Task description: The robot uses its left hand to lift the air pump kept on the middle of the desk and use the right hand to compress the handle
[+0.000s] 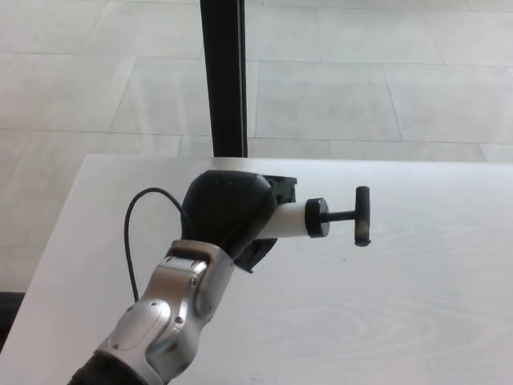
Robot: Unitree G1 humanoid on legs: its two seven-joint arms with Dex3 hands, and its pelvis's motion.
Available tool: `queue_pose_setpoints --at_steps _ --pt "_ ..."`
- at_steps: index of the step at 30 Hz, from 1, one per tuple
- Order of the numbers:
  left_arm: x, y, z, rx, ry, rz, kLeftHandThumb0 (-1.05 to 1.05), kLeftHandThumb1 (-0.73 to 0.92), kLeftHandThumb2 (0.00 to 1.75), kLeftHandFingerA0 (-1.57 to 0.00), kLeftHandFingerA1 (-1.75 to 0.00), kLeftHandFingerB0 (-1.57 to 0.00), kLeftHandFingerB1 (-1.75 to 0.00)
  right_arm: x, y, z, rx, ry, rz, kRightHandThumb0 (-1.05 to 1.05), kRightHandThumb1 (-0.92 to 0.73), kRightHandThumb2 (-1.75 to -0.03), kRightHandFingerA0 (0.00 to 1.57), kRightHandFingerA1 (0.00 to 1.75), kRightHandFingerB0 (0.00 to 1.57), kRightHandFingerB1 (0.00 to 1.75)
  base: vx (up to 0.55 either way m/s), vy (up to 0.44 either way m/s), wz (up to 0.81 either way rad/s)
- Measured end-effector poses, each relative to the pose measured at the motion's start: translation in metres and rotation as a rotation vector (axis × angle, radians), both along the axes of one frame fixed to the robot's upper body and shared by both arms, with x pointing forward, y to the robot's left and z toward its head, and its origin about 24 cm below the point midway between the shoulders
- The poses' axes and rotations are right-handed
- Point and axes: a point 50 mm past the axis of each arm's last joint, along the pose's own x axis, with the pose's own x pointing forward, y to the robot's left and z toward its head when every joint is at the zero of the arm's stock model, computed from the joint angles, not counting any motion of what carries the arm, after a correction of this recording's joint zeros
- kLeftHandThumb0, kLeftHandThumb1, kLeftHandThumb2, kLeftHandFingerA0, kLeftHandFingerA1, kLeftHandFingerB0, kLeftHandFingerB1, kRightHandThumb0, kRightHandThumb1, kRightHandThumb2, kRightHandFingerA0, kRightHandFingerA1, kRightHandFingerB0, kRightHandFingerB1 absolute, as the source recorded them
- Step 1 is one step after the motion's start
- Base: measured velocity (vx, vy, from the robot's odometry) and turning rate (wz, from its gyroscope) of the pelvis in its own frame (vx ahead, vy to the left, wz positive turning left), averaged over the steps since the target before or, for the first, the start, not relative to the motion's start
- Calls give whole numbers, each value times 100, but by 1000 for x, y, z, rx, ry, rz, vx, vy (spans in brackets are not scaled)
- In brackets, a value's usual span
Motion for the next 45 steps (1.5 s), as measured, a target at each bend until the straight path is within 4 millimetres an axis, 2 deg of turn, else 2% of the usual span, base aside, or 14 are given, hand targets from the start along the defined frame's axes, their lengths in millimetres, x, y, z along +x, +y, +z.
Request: queue_pose_setpoints --at_steps 1,3,4,10,14,15,20,21,23,25,26,39,40,45 --pt "0 2 -2 4 6 3 -24 53 112 -120 -137 -90 -115 -2 -3 1 3 0 -5 -95 -85 -128 1 11 10 23 0 0 0" --pt "-1 4 -7 19 28 8 -23 54 112 -120 -136 -89 -113 -7 -14 0 4 9 -29 -98 -88 -129 0 10 9 22 0 0 0" --pt "-1 6 -11 26 40 13 -15 56 100 -93 -173 -84 -109 -8 -18 0 3 13 -39 -88 -81 -125 5 19 11 27 0 0 0" --pt "-4 11 -40 100 134 11 -27 70 69 -82 -158 -57 -76 -16 -34 -6 8 49 -78 -89 -91 -87 3 35 15 32 0 0 0" --pt "-4 6 -51 122 195 22 -54 71 61 -52 -95 -36 -43 -18 -37 -10 20 69 -86 -83 -80 -116 6 45 11 44 0 0 0" --pt "-4 4 -51 124 208 26 -76 73 62 -22 -79 -15 -32 -18 -37 -10 22 70 -86 -88 -91 -79 8 40 20 34 0 0 0" --pt "-2 -5 -49 118 270 33 -105 67 110 0 -14 0 0 -17 -37 -11 26 75 -85 -85 -92 -78 11 40 23 35 0 0 0" --pt "-1 -6 -49 120 283 35 -105 84 65 0 0 0 0 -17 -36 -12 27 75 -85 -84 -92 -78 12 42 24 35 0 0 0" --pt "-1 -6 -49 127 307 37 -105 68 113 0 -15 0 0 -17 -36 -12 28 76 -86 -84 -92 -78 12 42 24 34 0 0 0" --pt "0 -6 -49 137 336 40 -105 68 113 0 -15 0 0 -17 -36 -12 30 76 -87 -84 -92 -78 12 42 24 34 0 0 0" --pt "1 -5 -48 141 344 41 -105 87 69 0 0 0 0 -17 -36 -12 30 75 -88 -85 -91 -78 12 42 24 34 0 0 0" --pt "4 -8 -25 96 432 12 -105 87 66 0 0 0 0 -17 -37 -12 36 78 -95 -85 -92 -79 8 43 21 33 0 0 0" --pt "4 -7 -15 68 413 2 -105 70 113 0 -14 0 0 -17 -37 -12 37 79 -96 -85 -92 -79 8 43 21 33 0 0 0" --pt "3 1 22 -70 334 -28 -102 71 108 0 -12 -7 0 -18 -39 -14 40 85 -102 -85 -92 -79 7 39 17 31 0 0 0"
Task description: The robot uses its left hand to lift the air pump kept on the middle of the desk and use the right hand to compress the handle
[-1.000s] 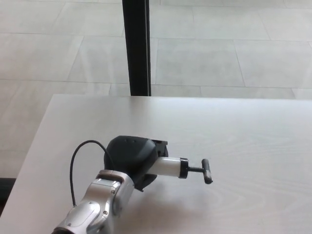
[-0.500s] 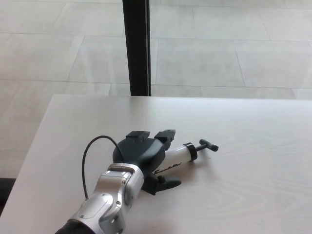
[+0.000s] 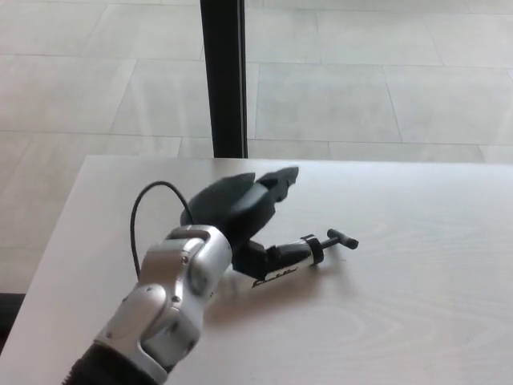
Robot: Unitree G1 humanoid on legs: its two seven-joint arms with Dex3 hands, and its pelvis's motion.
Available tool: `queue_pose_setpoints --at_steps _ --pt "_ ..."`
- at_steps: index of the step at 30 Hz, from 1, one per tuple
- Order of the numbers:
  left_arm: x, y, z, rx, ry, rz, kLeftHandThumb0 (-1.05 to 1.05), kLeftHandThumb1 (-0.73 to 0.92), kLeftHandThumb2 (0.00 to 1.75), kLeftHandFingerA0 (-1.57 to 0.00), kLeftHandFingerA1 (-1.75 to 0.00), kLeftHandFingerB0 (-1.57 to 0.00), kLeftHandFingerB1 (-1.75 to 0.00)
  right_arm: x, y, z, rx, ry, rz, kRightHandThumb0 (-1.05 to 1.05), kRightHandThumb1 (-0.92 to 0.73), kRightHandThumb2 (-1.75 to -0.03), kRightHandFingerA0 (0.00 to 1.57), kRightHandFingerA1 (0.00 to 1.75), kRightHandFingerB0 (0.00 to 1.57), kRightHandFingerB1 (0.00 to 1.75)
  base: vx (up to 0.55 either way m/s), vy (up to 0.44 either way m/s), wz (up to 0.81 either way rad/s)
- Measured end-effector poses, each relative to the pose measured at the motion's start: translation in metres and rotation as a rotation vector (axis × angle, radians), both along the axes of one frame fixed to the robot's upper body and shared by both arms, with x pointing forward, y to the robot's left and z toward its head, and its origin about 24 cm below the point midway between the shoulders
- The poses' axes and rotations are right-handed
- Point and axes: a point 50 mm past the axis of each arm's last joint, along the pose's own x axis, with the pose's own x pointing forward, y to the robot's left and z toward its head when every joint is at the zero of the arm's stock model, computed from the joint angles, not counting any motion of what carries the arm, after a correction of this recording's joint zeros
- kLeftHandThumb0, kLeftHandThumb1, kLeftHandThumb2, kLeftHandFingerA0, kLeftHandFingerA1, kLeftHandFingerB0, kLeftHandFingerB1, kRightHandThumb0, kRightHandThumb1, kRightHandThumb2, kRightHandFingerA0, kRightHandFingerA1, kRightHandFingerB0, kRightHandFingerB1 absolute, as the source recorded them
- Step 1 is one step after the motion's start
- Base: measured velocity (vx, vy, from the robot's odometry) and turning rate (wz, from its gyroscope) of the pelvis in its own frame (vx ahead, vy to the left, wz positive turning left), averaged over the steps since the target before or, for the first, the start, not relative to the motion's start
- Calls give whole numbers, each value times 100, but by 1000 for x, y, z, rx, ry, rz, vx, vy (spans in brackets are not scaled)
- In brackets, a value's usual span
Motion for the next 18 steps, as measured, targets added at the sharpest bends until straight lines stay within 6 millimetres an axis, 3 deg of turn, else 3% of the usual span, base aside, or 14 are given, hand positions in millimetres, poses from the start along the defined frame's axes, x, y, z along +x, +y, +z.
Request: queue_pose_setpoints --at_steps 1,2,4,5,6,9,10,11,12,14,15,16,17,18 --pt "0 5 9 -40 -21 7 -94 65 106 -4 -20 -9 -10 -1 -1 -1 1 4 -3 -84 -92 -78 5 38 19 33 0 0 0" --pt "0 11 18 -80 -41 18 -95 68 109 -2 -20 -10 -10 -1 -2 -2 1 8 -6 -80 -79 -115 4 44 12 45 0 0 0" --pt "0 23 30 -137 -69 41 -84 63 108 0 -45 -8 -24 -2 -3 -4 3 15 -10 -82 -92 -80 4 39 18 34 0 0 0" --pt "0 29 34 -160 -80 52 -92 67 105 -2 -33 -7 -17 -3 -3 -5 4 18 -12 -79 -79 -117 3 42 12 44 0 0 0" --pt "-1 37 39 -185 -92 68 -91 70 106 -1 -28 -4 -18 -3 -4 -5 5 20 -15 -81 -92 -82 4 39 16 34 0 0 0" --pt "-2 65 47 -248 -106 131 -77 64 105 0 -29 -5 -24 -6 -8 -8 8 30 -28 -80 -92 -82 5 40 16 34 0 0 0" --pt "-3 77 47 -268 -105 160 -84 80 65 -10 -35 -15 -26 -7 -9 -10 9 36 -35 -83 -92 -82 4 41 15 34 0 0 0" --pt "-3 85 47 -281 -102 181 -84 80 65 -10 -35 -15 -26 -8 -11 -11 11 41 -40 -83 -92 -82 4 41 15 34 0 0 0" --pt "-4 95 46 -296 -98 209 -38 41 102 -2 -53 0 -48 -8 -12 -13 12 47 -46 -86 -91 -81 5 43 17 36 0 0 0" --pt "-8 118 43 -330 -88 269 -38 41 102 -2 -53 0 -48 -11 -16 -16 16 63 -61 -86 -91 -81 5 43 17 36 0 0 0" --pt "-10 129 42 -346 -82 297 -81 61 98 -5 -46 -8 -41 -12 -18 -19 18 72 -68 -84 -92 -80 3 41 17 35 0 0 0" --pt "-12 138 40 -362 -77 324 -75 83 66 -8 -35 -12 -23 -13 -20 -21 21 81 -76 -88 -92 -78 5 45 19 35 0 0 0" --pt "-14 148 39 -375 -72 350 -77 81 66 -7 -35 -12 -22 -14 -22 -23 23 89 -85 -85 -76 -115 5 49 11 45 0 0 0" --pt "-18 159 35 -390 -63 383 -81 66 101 -3 -39 -10 -30 -16 -26 -26 28 100 -98 -84 -75 -113 7 49 14 45 0 0 0"
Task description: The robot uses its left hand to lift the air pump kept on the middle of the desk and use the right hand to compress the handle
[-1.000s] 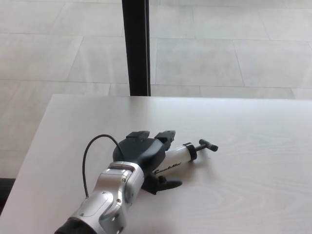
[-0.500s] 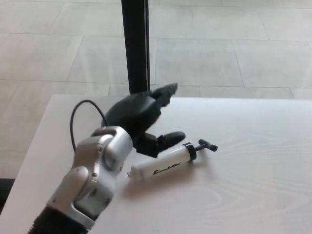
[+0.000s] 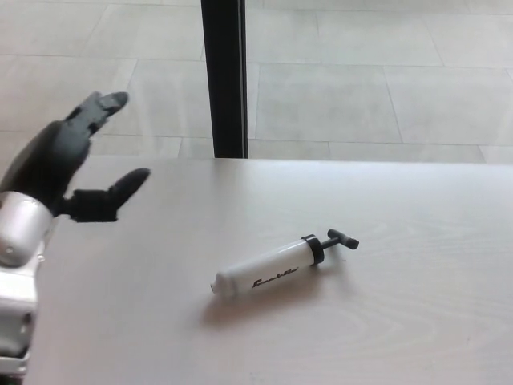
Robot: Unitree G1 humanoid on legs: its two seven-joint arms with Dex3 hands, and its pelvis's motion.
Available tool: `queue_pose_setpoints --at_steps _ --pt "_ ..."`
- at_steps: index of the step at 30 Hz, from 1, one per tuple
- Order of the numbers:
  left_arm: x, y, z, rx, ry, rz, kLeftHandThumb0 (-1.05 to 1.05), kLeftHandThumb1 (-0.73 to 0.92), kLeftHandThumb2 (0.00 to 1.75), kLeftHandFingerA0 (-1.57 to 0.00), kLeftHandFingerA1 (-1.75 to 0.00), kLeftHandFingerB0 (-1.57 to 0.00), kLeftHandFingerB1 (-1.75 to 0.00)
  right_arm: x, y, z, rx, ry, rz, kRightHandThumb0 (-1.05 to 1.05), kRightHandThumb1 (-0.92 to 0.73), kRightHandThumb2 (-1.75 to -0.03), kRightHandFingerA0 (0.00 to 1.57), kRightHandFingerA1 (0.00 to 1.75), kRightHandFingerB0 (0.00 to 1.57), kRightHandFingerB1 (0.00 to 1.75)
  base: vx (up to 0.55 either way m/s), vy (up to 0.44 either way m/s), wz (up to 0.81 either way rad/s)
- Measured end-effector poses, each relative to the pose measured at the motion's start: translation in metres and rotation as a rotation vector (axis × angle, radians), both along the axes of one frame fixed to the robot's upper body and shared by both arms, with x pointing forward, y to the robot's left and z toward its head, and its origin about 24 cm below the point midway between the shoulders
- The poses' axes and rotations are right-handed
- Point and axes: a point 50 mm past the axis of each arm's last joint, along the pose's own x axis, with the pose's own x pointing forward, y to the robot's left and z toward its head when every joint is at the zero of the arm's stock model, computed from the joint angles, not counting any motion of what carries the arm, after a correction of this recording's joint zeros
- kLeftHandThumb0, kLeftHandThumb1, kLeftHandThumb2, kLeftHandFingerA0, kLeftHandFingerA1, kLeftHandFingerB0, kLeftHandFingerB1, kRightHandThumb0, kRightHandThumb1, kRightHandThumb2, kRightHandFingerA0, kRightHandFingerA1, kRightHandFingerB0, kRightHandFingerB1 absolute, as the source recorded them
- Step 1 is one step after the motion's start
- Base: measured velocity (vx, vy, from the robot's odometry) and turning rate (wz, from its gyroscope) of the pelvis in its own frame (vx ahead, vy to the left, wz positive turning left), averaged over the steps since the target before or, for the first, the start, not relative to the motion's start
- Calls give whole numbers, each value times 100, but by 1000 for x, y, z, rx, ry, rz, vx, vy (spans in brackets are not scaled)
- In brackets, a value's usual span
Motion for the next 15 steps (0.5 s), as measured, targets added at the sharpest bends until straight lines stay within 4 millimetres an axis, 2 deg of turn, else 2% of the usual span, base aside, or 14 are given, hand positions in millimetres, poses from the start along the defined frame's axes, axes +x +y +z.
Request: queue_pose_setpoints --at_steps 1,2,3,5,6,7,9,10,11,12,13,14,15 --pt "-3 9 -3 -15 11 24 -81 65 102 -5 -47 -9 -42 -1 -3 -2 4 10 -11 -88 -92 -78 7 45 20 32 0 0 0" --pt "-6 19 -7 -32 24 54 -81 65 102 -5 -47 -9 -42 -3 -6 -5 7 22 -23 -88 -92 -78 7 45 20 32 0 0 0" --pt "-10 31 -12 -52 41 89 -81 67 104 -3 -40 -9 -31 -5 -10 -9 12 38 -39 -90 -92 -75 7 48 21 33 0 0 0" --pt "-20 55 -24 -94 81 158 -78 64 102 -4 -42 -7 -27 -9 -19 -16 25 67 -73 -88 -92 -77 4 58 15 41 0 0 0" --pt "-25 65 -29 -112 100 191 -79 82 66 -9 -35 -8 -23 -11 -23 -20 31 80 -88 -85 -92 -78 9 53 17 39 0 0 0" --pt "-31 75 -36 -133 119 223 -77 64 105 0 -46 -2 -28 -14 -27 -23 38 95 -104 -80 -92 -79 16 54 16 37 0 0 0" --pt "-46 98 -53 -188 166 303 -82 65 105 -4 -47 0 -30 -19 -39 -34 59 136 -149 -77 -92 -79 13 52 15 37 0 0 0" --pt "-51 104 -58 -206 181 327 -83 68 105 -4 -48 -9 -34 -22 -43 -38 66 150 -164 -77 -92 -79 11 55 14 40 0 0 0" --pt "-58 113 -65 -229 200 360 -83 68 105 -4 -48 -9 -34 -24 -48 -43 75 168 -182 -77 -92 -79 11 55 14 40 0 0 0" --pt "-70 126 -77 -267 229 411 -39 46 106 0 -51 0 -49 -29 -56 -50 91 196 -213 -35 -54 -115 2 54 0 50 0 0 0" --pt "-79 134 -84 -293 247 445 -39 44 105 -1 -51 0 -49 -32 -61 -55 101 214 -233 -76 -78 -119 1 44 6 37 0 0 0" --pt "-90 144 -94 -329 273 490 -39 44 105 -1 -51 0 -49 -37 -68 -63 114 241 -261 -76 -78 -119 1 44 6 37 0 0 0" --pt "-102 153 -105 -362 299 533 -84 82 66 -10 -36 -8 -22 -42 -75 -69 128 268 -289 -80 -79 -116 2 39 6 30 0 0 0"
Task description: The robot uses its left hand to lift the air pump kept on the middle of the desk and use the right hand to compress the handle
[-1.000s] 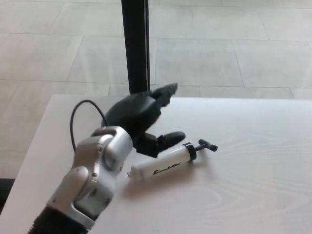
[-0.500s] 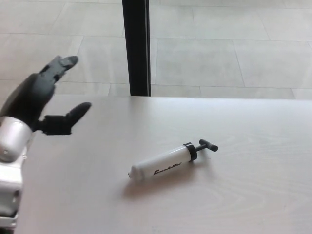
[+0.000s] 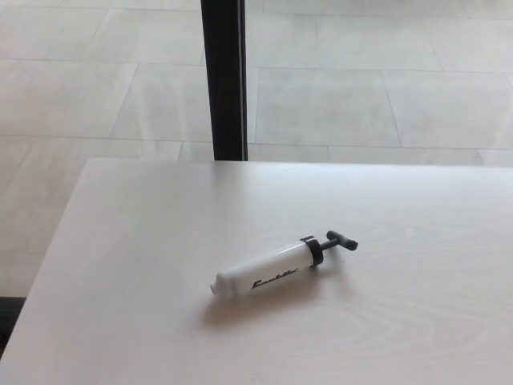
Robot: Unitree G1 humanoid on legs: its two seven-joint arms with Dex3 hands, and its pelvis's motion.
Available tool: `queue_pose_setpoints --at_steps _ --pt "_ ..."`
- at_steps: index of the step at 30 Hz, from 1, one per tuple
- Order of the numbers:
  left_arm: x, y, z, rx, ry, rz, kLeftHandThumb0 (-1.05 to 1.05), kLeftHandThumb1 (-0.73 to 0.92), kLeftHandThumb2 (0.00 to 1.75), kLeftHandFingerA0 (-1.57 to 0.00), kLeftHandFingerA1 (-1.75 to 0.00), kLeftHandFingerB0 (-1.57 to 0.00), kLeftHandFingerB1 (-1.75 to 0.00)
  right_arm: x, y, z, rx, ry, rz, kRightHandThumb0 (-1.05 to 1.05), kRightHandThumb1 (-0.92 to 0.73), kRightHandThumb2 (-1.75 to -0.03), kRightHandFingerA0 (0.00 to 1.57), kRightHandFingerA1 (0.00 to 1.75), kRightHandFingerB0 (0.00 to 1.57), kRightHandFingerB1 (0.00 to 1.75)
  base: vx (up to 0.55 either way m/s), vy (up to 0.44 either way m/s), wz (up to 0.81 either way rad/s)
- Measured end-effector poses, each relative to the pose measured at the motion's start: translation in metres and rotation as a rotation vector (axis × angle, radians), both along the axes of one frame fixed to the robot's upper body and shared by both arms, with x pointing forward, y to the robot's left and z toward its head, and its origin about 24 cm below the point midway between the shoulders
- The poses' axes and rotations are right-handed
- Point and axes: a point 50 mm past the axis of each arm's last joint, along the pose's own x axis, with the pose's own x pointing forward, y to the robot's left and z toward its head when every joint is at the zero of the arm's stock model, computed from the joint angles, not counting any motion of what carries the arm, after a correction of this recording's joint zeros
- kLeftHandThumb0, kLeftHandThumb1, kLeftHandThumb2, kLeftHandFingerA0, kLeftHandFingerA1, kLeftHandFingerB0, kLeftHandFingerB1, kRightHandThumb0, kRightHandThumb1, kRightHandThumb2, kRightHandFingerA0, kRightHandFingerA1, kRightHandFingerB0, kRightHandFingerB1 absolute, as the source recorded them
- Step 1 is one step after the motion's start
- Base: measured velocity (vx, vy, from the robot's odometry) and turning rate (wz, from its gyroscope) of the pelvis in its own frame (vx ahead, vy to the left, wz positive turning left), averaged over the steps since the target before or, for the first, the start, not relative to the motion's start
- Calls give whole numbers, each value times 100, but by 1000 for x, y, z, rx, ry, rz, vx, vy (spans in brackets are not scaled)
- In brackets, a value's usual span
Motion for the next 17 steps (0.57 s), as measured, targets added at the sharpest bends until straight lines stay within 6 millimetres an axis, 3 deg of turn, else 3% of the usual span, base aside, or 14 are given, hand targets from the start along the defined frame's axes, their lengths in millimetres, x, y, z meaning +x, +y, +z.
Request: queue_pose_setpoints --at_steps 2,3,4,6,7,8,9,10,11,13,14,15,17 --pt "-22 13 -20 -64 48 77 -81 80 66 -10 -38 -8 -21 -10 -12 -13 29 49 -50 -76 -76 -114 0 38 8 31 0 0 0" --pt "-32 17 -28 -92 67 108 -84 61 101 -11 -52 -1 -31 -15 -16 -19 43 68 -71 -74 -76 -112 1 40 7 32 0 0 0" --pt "-42 21 -36 -119 89 141 -39 42 104 -1 -51 0 -50 -19 -21 -26 59 89 -92 -75 -75 -109 2 45 7 34 0 0 0" --pt "-65 27 -53 -178 137 211 -39 42 104 -1 -51 0 -50 -29 -30 -41 99 136 -138 -75 -75 -109 2 45 7 34 0 0 0" --pt "-75 30 -61 -204 157 242 -40 39 102 -1 -52 0 -49 -34 -34 -47 117 156 -159 -90 -79 -116 3 41 6 29 0 0 0" --pt "-85 31 -68 -229 177 272 -40 39 102 -1 -52 0 -49 -40 -37 -54 135 177 -180 -90 -79 -116 3 41 6 29 0 0 0" --pt "-94 32 -73 -249 192 297 -84 78 64 -17 -43 -17 -35 -44 -40 -59 149 195 -197 -82 -77 -114 3 44 5 34 0 0 0" --pt "-105 34 -81 -280 207 335 -84 78 64 -17 -43 -17 -35 -50 -43 -67 171 219 -220 -82 -77 -114 3 44 5 34 0 0 0" --pt "-116 35 -87 -310 218 371 -83 80 64 -15 -43 -15 -32 -56 -46 -75 191 240 -243 -81 -91 -76 3 40 11 27 0 0 0" --pt "-134 36 -97 -368 225 438 -80 82 65 -17 -43 -15 -32 -68 -50 -87 228 270 -284 -79 -92 -74 1 39 8 28 0 0 0" --pt "-142 36 -102 -395 226 469 -80 83 65 -20 -44 -18 -33 -74 -52 -92 245 285 -303 -85 -79 -116 0 32 10 27 0 0 0" --pt "-151 36 -106 -426 222 504 -80 81 64 -20 -46 -18 -34 -81 -53 -98 263 301 -323 -82 -92 -75 0 36 8 28 0 0 0" --pt "-163 35 -112 -477 206 561 -81 80 64 -23 -46 -19 -34 -91 -55 -108 295 326 -354 -83 -92 -74 0 35 5 28 0 0 0"
